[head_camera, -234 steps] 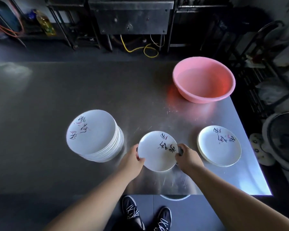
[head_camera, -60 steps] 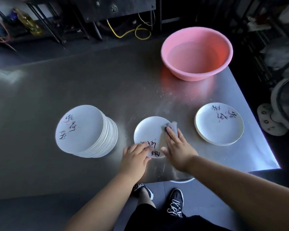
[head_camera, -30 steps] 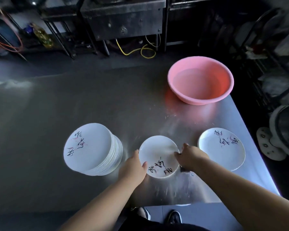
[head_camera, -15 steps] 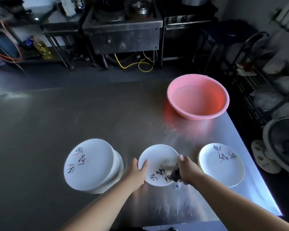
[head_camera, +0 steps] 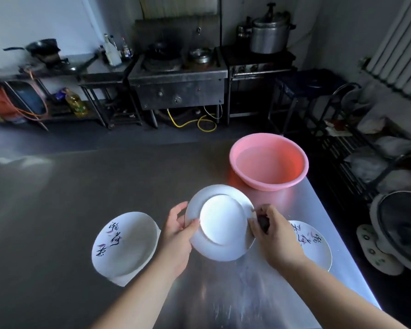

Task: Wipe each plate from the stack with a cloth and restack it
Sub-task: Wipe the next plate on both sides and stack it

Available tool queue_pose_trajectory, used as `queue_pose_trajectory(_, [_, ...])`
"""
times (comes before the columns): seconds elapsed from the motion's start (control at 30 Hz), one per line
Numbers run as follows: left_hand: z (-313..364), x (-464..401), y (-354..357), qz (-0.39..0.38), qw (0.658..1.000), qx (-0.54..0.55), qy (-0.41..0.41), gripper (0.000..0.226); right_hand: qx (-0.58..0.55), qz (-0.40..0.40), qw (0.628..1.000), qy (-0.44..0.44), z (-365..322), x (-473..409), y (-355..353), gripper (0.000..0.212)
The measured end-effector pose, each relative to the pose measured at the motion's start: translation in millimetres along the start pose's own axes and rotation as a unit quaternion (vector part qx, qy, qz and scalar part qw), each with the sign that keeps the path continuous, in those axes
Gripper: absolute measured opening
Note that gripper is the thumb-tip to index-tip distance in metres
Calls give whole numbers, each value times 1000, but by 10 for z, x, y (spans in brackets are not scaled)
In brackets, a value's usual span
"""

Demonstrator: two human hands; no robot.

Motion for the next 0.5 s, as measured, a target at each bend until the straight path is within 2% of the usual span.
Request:
queue_pose_trajectory(0.1, [137,132,166,-29,1000,-11,8,37,19,61,998,-7,-56,14,-232,10])
queue_pose_trajectory(0.17, [189,243,269,-39,999,-19,12,35,-26,107,993,-34,-179,77,-393,17])
queue_pose_trajectory(0.27, [237,421,467,-57,998,-20,26,35,-48,138,975,-169,-569,212,-513,33])
queue_pose_trajectory(0.37, [269,577,688,-72,997,5,30,34,22,63,952,-300,-930,328,-319,47])
queue_pose_trajectory(0.43, [276,656,780,-71,997,27,28,33,115,-1,937,-330,-986,365,-91,60])
queue_pose_trajectory(0.5, [277,703,804,-59,997,44,27,34,191,-26,924,-329,-972,417,46,74])
Point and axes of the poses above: each hand's wrist, its own x-axis away from the middle knuckle, its own y-axis out of the palm, z = x × y, the point moved 8 cm from there along -x, towards the middle knuckle, and after that the axes turned 8 degrees about -z, right-handed, at the moved point
